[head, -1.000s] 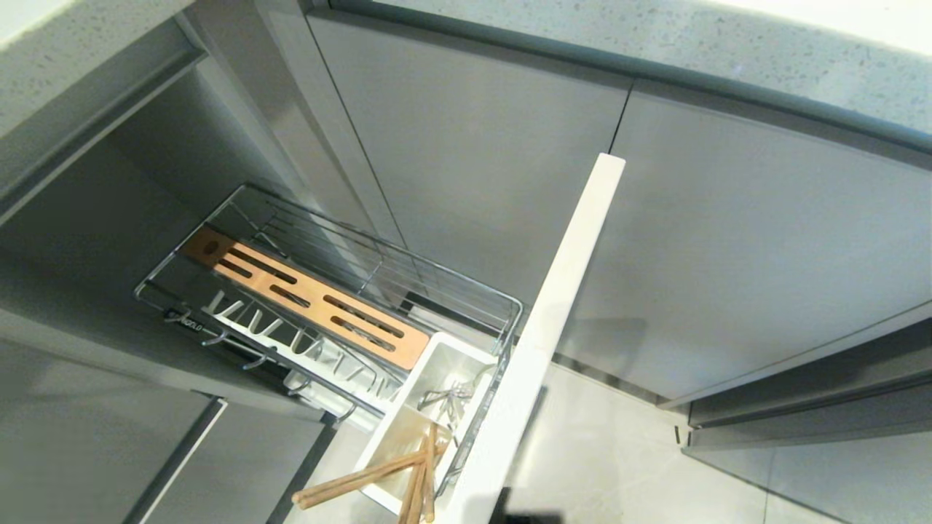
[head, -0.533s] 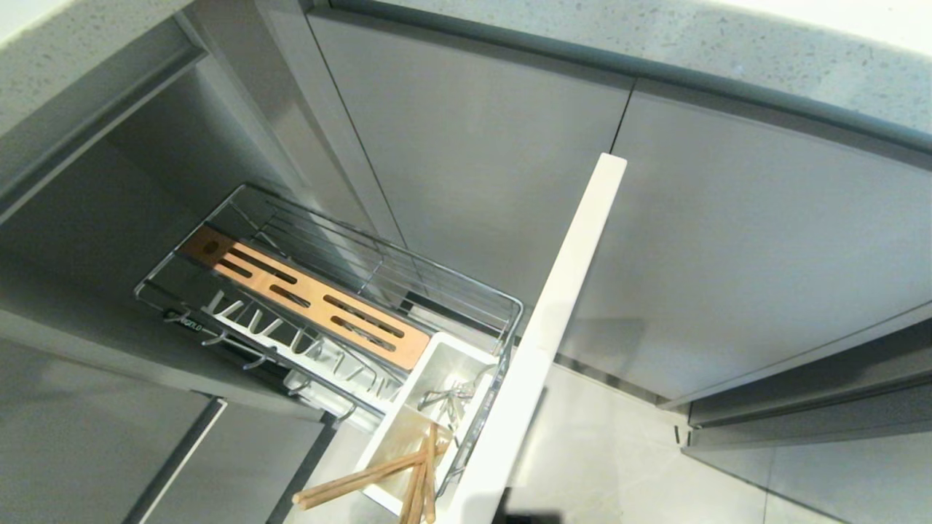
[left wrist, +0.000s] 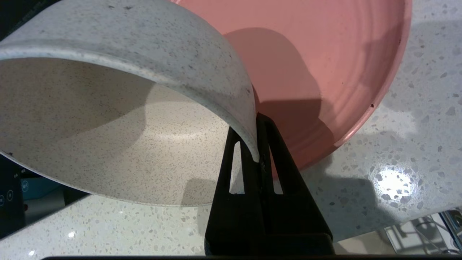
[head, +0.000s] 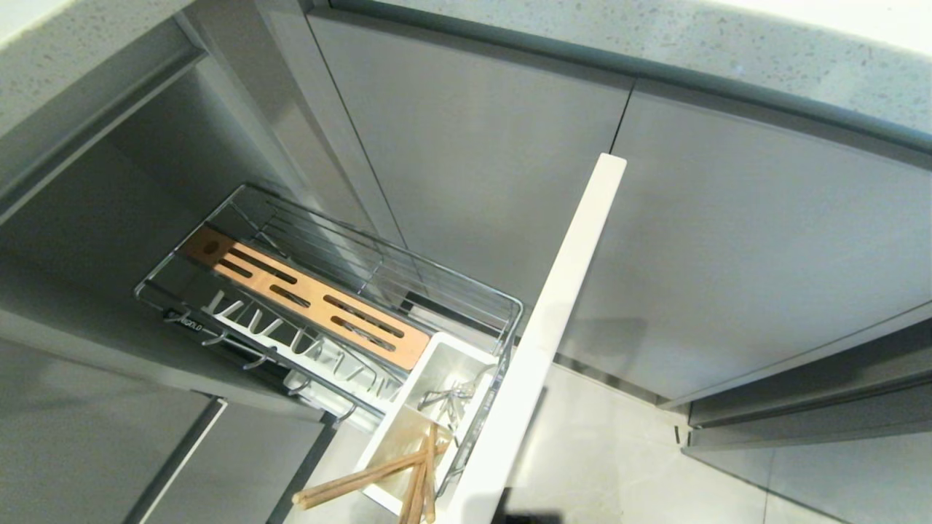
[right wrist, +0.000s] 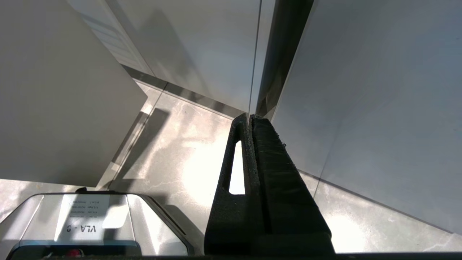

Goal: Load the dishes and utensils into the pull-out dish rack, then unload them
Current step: Take the bowl out of the cupboard, then take the chopsticks out of the cupboard

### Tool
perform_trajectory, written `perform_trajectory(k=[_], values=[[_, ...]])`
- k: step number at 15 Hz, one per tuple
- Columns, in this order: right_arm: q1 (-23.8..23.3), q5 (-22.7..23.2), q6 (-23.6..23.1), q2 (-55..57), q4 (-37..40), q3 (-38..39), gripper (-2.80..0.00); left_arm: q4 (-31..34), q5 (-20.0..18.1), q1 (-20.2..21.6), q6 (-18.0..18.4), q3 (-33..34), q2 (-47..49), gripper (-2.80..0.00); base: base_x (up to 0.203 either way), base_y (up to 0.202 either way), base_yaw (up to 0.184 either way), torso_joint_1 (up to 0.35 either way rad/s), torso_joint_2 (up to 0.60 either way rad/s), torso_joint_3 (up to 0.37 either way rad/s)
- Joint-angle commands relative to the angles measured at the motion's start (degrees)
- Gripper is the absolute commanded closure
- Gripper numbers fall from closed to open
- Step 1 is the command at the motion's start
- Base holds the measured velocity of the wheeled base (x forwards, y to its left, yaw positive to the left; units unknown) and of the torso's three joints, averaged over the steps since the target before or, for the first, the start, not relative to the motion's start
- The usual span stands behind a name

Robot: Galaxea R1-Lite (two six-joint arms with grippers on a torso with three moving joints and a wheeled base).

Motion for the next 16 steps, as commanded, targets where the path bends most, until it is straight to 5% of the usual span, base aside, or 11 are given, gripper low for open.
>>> perform_trajectory(k=[1,8,9,16], values=[[0.0,0.0,0.0,0.0,0.0,0.1,0.0,0.6,-0.1,0.0,-0.1,0.0,0.3,0.0,0.0,0.0,0.0,0.0,0.0,0.0],[0.0,0.0,0.0,0.0,0.0,0.1,0.0,0.5,-0.1,0.2,-0.2,1.0,0.3,0.0,0.0,0.0,0.0,0.0,0.0,0.0],[0.0,0.0,0.0,0.0,0.0,0.1,0.0,0.3,0.0,0.2,-0.2,1.0,0.3,-2.8,0.0,0.0,0.0,0.0,0.0,0.0],[0.0,0.0,0.0,0.0,0.0,0.1,0.0,-4.4,0.3,0.3,-1.8,1.0,0.1,-2.8,0.0,0.0,0.0,0.0,0.0,0.0]])
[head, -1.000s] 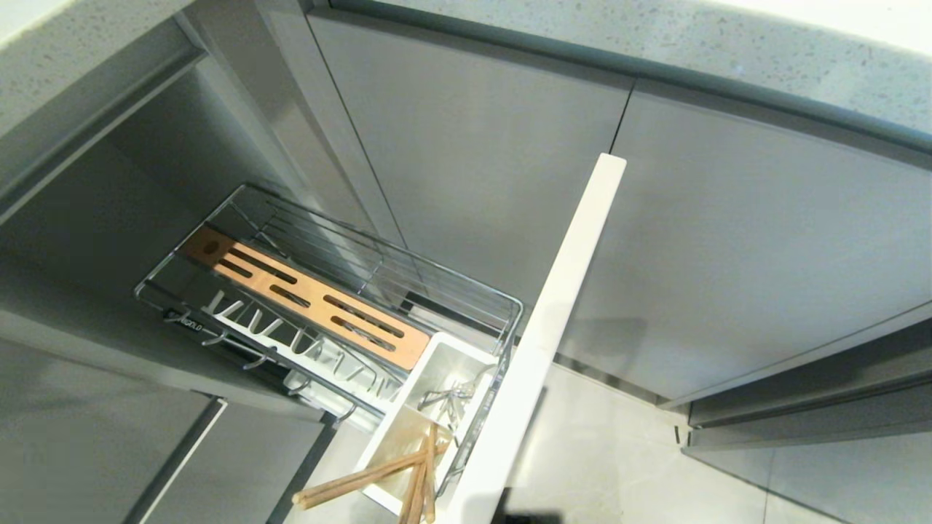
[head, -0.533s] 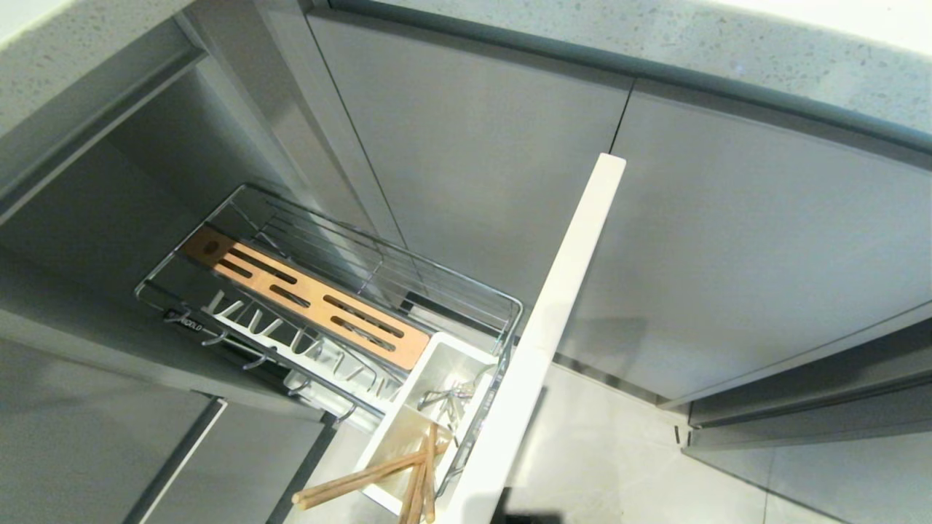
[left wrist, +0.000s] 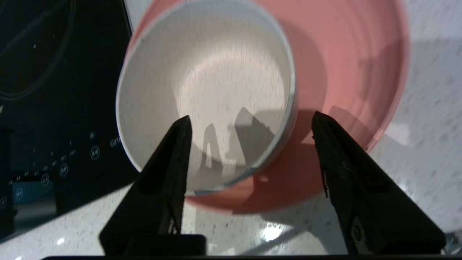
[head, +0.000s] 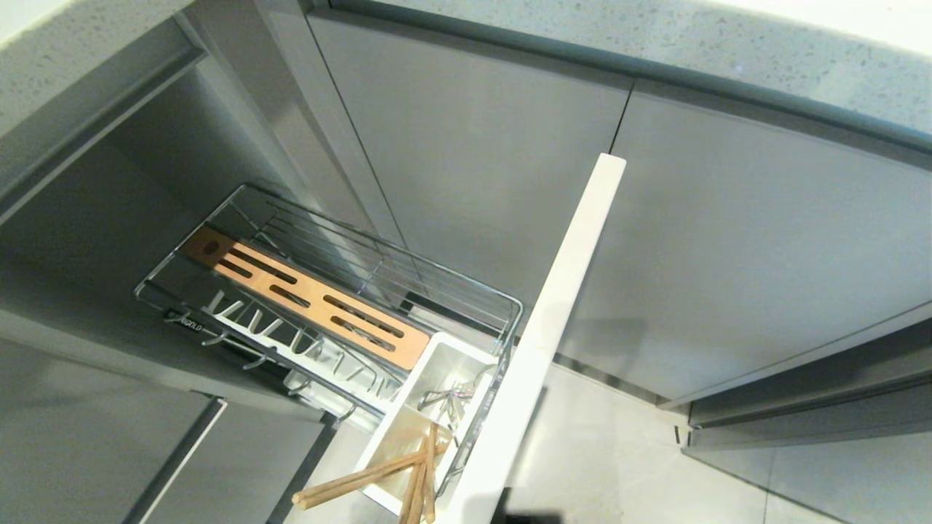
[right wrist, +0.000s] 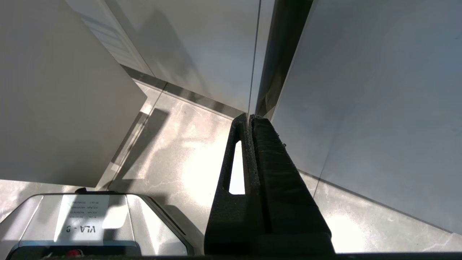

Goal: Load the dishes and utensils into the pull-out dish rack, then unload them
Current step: Take the chopsticks out of the cupboard

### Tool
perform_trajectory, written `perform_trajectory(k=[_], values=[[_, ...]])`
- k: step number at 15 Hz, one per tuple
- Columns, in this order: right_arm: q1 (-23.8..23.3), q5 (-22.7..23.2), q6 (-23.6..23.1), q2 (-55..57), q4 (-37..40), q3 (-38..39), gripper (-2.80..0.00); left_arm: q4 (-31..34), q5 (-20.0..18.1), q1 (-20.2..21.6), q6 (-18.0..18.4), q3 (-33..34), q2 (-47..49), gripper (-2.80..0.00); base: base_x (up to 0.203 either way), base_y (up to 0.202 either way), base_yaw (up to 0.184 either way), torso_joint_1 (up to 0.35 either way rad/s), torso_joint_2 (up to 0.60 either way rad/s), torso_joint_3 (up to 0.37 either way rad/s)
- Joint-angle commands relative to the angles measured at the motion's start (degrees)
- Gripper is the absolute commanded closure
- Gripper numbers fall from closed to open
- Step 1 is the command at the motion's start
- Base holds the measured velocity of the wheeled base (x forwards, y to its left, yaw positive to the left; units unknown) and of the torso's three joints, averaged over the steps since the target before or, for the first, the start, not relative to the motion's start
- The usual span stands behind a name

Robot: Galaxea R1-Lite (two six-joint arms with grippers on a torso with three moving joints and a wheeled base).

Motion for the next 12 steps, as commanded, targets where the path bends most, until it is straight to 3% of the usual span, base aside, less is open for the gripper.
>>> perform_trajectory(k=[1,4,8,9,12], values=[[0.0,0.0,0.0,0.0,0.0,0.1,0.0,-4.2,0.1,-0.1,-1.6,0.0,-0.3,-2.8,0.0,0.0,0.0,0.0,0.0,0.0],[0.0,0.0,0.0,0.0,0.0,0.1,0.0,-18.2,-0.6,-1.7,-9.9,0.1,-1.8,-2.8,0.0,0.0,0.0,0.0,0.0,0.0],[0.0,0.0,0.0,0.0,0.0,0.1,0.0,-39.6,-1.4,-12.9,-31.6,3.3,-6.2,-2.8,0.0,0.0,0.0,0.0,0.0,0.0],[0.0,0.0,0.0,0.0,0.0,0.1,0.0,-44.6,-1.5,-16.1,-35.5,6.6,-8.1,0.0,0.0,0.0,0.0,0.0,0.0,0.0],[0.0,0.0,0.0,0.0,0.0,0.1,0.0,-52.8,-1.8,-24.0,-43.3,13.9,-12.0,0.0,0.0,0.0,0.0,0.0,0.0,0.0]])
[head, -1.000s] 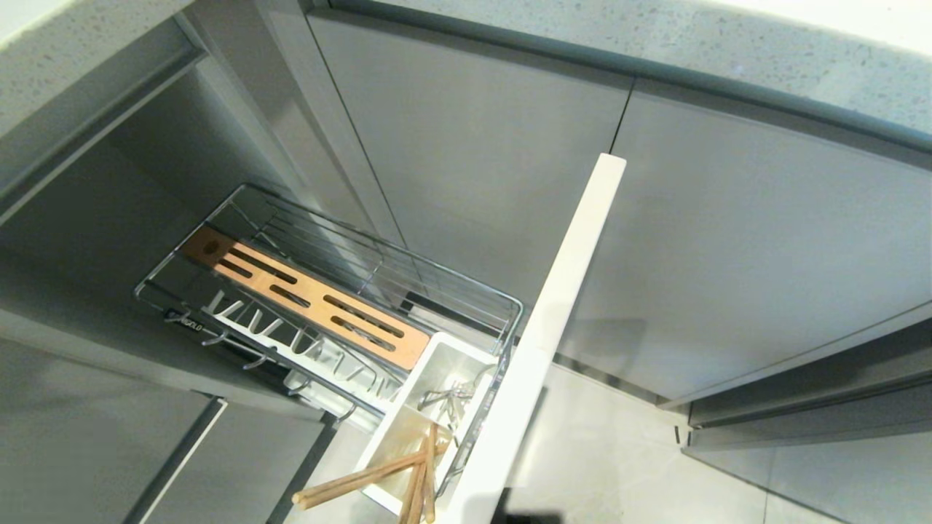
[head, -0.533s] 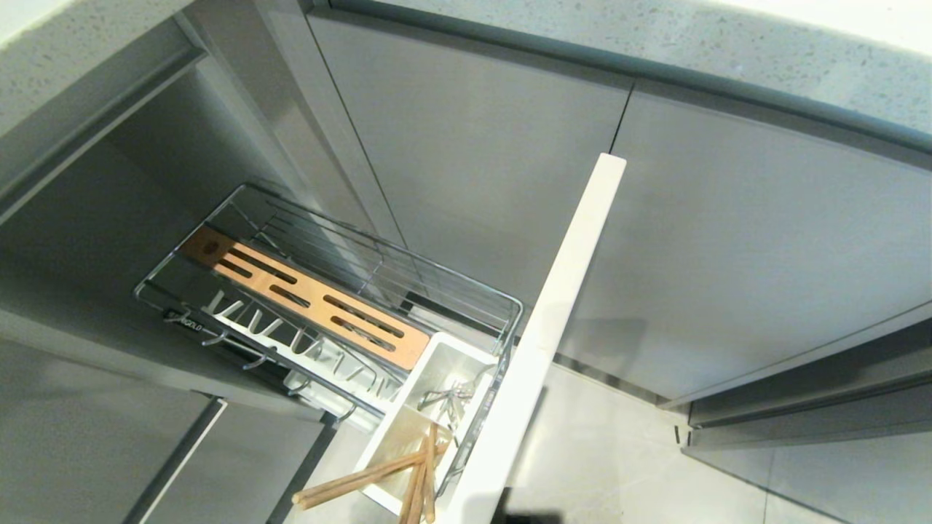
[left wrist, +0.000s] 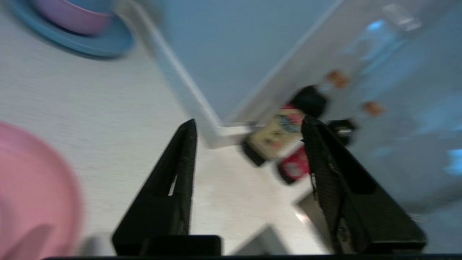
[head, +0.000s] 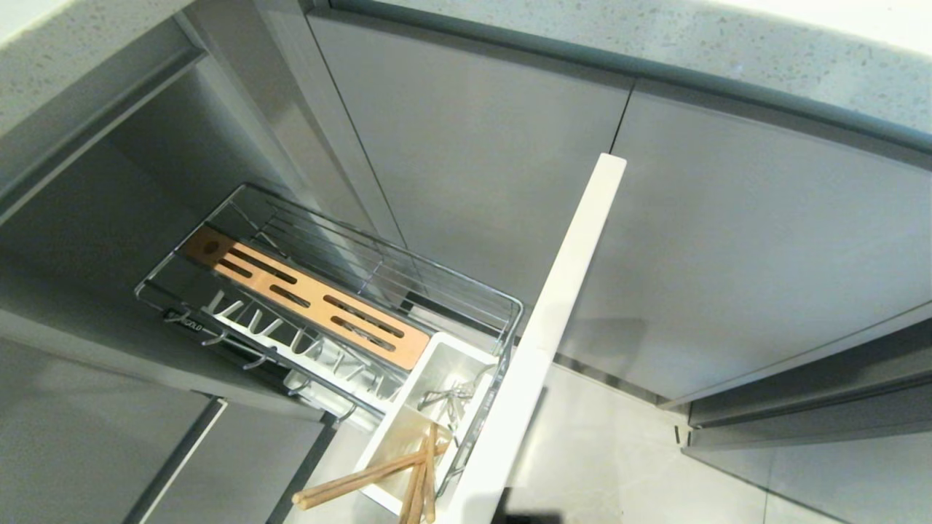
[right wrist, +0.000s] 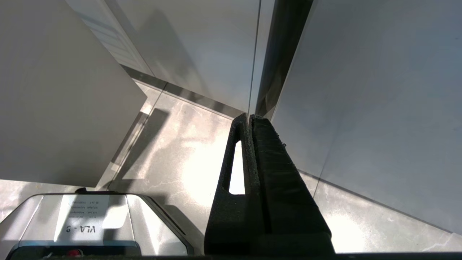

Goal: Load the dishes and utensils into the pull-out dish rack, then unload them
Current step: Take the chopsticks out of the cupboard

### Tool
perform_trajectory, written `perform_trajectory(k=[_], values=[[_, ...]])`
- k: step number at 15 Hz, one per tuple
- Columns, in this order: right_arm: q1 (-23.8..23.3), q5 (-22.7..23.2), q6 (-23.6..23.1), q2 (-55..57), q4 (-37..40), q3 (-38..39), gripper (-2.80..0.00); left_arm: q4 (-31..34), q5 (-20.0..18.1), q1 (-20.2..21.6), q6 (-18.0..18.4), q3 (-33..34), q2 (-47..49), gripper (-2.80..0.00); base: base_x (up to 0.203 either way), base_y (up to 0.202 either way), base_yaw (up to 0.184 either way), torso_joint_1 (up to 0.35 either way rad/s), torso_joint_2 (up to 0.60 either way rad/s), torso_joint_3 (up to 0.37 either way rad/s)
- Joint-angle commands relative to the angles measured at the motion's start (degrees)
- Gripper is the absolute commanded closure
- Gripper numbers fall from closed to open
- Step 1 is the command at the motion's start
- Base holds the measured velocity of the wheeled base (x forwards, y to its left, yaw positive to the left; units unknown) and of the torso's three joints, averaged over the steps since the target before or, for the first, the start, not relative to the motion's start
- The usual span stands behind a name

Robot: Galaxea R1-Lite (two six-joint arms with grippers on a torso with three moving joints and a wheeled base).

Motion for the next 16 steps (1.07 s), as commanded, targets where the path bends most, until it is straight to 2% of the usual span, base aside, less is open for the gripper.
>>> perform_trajectory(k=[1,6,11,16], values=[[0.0,0.0,0.0,0.0,0.0,0.1,0.0,-2.7,-0.4,-5.1,-2.4,2.5,-2.9,0.0,0.0,0.0,0.0,0.0,0.0,0.0],[0.0,0.0,0.0,0.0,0.0,0.1,0.0,-1.5,-2.0,-21.0,-2.6,4.7,-1.2,0.0,0.0,0.0,0.0,0.0,0.0,0.0],[0.0,0.0,0.0,0.0,0.0,0.1,0.0,10.6,-2.2,-38.6,-2.2,4.8,3.6,0.0,0.0,0.0,0.0,0.0,0.0,0.0],[0.0,0.0,0.0,0.0,0.0,0.1,0.0,19.5,-2.3,-45.5,0.0,5.0,8.0,0.0,0.0,0.0,0.0,0.0,0.0,0.0]])
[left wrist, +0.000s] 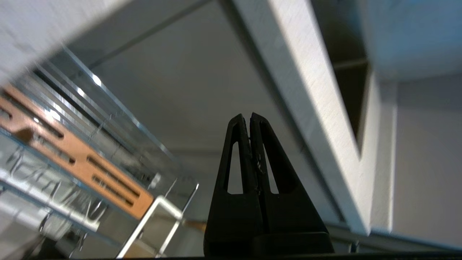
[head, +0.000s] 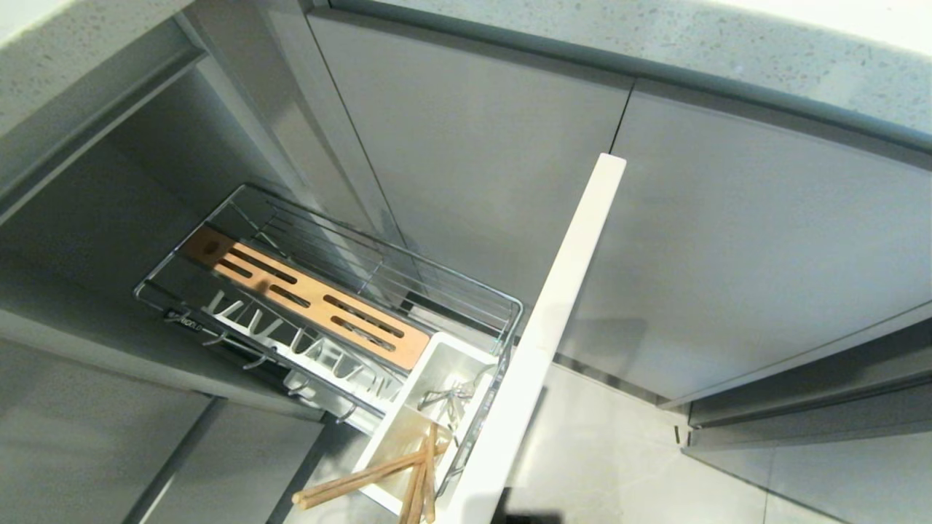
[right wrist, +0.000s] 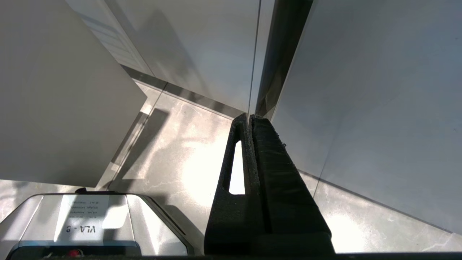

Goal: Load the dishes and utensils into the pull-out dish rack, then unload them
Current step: Take the chopsticks out of the cupboard

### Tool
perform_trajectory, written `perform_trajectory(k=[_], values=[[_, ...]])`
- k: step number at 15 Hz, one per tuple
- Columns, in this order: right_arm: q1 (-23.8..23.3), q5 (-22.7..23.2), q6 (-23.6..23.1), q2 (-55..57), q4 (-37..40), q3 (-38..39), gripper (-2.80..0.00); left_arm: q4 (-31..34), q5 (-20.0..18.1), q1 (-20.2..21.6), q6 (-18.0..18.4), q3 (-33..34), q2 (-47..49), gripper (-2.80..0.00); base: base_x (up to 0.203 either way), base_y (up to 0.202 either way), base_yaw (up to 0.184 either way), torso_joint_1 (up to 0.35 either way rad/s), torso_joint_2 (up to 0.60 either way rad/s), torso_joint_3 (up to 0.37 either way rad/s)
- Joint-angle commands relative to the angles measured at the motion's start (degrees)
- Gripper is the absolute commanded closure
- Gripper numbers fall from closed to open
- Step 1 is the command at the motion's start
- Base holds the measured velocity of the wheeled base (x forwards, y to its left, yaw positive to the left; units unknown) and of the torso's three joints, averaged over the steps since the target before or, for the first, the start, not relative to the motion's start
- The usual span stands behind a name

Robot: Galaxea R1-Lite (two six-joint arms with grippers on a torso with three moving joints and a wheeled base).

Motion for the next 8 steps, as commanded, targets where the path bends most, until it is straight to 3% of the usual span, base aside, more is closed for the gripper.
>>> perform_trajectory(k=[1,4,8], values=[[0.0,0.0,0.0,0.0,0.0,0.1,0.0,2.9,0.1,-2.9,0.8,0.2,2.5,0.0,0.0,0.0,0.0,0.0,0.0,0.0],[0.0,0.0,0.0,0.0,0.0,0.1,0.0,9.1,0.1,-7.0,4.8,1.2,4.2,0.0,0.0,0.0,0.0,0.0,0.0,0.0],[0.0,0.0,0.0,0.0,0.0,0.1,0.0,14.7,0.1,-9.0,9.1,3.0,5.3,0.0,0.0,0.0,0.0,0.0,0.0,0.0]])
